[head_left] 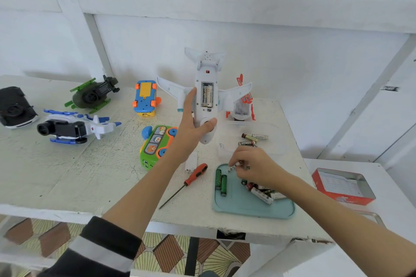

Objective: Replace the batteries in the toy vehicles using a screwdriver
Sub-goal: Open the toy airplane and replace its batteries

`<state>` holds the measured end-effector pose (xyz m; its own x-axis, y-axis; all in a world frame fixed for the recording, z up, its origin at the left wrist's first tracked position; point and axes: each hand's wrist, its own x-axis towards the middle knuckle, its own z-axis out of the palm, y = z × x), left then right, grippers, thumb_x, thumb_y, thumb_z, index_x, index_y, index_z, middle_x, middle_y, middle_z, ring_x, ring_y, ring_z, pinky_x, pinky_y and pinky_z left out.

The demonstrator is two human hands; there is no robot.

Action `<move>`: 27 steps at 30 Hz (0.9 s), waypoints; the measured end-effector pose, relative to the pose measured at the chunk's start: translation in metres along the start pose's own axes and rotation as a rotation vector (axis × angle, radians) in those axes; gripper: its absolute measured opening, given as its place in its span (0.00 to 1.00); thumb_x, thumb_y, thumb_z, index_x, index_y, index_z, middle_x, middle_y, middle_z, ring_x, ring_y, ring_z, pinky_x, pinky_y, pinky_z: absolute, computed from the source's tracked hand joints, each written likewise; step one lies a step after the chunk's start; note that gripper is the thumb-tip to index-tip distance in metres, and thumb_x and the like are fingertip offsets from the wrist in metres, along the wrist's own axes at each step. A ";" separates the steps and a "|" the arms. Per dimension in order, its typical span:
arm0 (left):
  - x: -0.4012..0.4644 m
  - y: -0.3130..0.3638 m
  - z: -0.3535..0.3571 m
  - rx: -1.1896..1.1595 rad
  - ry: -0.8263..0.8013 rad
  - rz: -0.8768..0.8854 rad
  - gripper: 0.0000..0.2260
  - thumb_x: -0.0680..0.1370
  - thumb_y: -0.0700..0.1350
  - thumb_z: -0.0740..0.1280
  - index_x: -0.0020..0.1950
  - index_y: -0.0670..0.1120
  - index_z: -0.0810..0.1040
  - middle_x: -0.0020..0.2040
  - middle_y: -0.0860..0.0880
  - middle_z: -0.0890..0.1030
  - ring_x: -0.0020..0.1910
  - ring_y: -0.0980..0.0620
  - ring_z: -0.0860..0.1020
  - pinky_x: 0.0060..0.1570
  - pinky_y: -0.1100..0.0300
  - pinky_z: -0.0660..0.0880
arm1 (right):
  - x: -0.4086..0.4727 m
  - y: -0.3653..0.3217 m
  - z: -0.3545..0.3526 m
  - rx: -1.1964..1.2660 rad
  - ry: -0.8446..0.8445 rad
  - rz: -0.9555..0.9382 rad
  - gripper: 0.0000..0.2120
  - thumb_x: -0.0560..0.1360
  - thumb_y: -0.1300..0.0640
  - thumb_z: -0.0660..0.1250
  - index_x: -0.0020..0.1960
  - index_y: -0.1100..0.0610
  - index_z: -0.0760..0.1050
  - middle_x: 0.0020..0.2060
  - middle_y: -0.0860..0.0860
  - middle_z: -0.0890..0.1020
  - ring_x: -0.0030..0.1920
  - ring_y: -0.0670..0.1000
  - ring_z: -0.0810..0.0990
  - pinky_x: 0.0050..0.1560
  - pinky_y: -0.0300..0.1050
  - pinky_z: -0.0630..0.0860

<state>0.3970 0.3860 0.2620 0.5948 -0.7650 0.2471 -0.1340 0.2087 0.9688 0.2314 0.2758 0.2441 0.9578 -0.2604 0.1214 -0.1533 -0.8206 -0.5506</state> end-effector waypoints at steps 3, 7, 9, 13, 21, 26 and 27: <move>0.001 0.000 0.000 -0.012 0.008 -0.014 0.36 0.78 0.37 0.68 0.75 0.62 0.53 0.73 0.55 0.67 0.64 0.53 0.76 0.59 0.65 0.75 | 0.006 -0.013 -0.026 0.283 0.095 0.105 0.10 0.71 0.67 0.68 0.41 0.52 0.80 0.40 0.49 0.79 0.41 0.58 0.79 0.47 0.52 0.78; 0.002 -0.002 0.000 0.005 0.035 -0.018 0.37 0.77 0.40 0.70 0.76 0.63 0.53 0.75 0.54 0.66 0.66 0.52 0.75 0.64 0.59 0.73 | 0.022 -0.034 -0.067 0.520 0.153 0.102 0.09 0.73 0.67 0.68 0.45 0.54 0.79 0.41 0.55 0.81 0.41 0.55 0.80 0.49 0.51 0.78; 0.003 0.000 0.003 -0.002 0.031 -0.013 0.37 0.77 0.39 0.70 0.76 0.62 0.53 0.75 0.54 0.67 0.63 0.54 0.77 0.62 0.62 0.74 | 0.032 -0.042 -0.081 0.551 0.206 0.079 0.09 0.71 0.68 0.68 0.47 0.56 0.79 0.42 0.57 0.81 0.38 0.49 0.79 0.46 0.44 0.77; 0.003 0.001 0.012 -0.004 0.029 0.015 0.36 0.76 0.42 0.71 0.72 0.68 0.55 0.75 0.53 0.66 0.66 0.51 0.74 0.63 0.60 0.74 | 0.055 -0.052 -0.093 0.556 0.334 0.083 0.12 0.70 0.69 0.70 0.50 0.59 0.76 0.41 0.53 0.78 0.37 0.47 0.77 0.41 0.38 0.76; 0.003 0.007 0.024 -0.063 -0.002 0.016 0.35 0.78 0.36 0.68 0.72 0.66 0.55 0.71 0.49 0.72 0.55 0.60 0.80 0.51 0.67 0.76 | 0.095 -0.059 -0.079 0.478 0.618 0.046 0.12 0.67 0.67 0.74 0.45 0.58 0.74 0.35 0.48 0.77 0.36 0.43 0.75 0.41 0.31 0.74; 0.003 0.007 0.032 -0.083 0.010 0.003 0.35 0.77 0.34 0.67 0.73 0.63 0.55 0.67 0.56 0.74 0.55 0.58 0.80 0.51 0.66 0.76 | 0.099 -0.058 -0.068 0.407 0.662 -0.023 0.08 0.67 0.67 0.73 0.43 0.62 0.76 0.35 0.50 0.78 0.34 0.41 0.75 0.40 0.32 0.74; 0.003 0.008 0.032 -0.082 0.013 0.001 0.35 0.77 0.34 0.67 0.73 0.63 0.56 0.67 0.56 0.75 0.56 0.57 0.80 0.52 0.65 0.76 | 0.100 -0.056 -0.066 0.374 0.676 -0.044 0.07 0.67 0.67 0.73 0.42 0.63 0.76 0.36 0.52 0.78 0.34 0.41 0.74 0.39 0.34 0.73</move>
<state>0.3723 0.3651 0.2709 0.6053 -0.7567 0.2470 -0.0698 0.2587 0.9634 0.3196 0.2625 0.3418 0.5865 -0.5841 0.5612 0.0886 -0.6424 -0.7612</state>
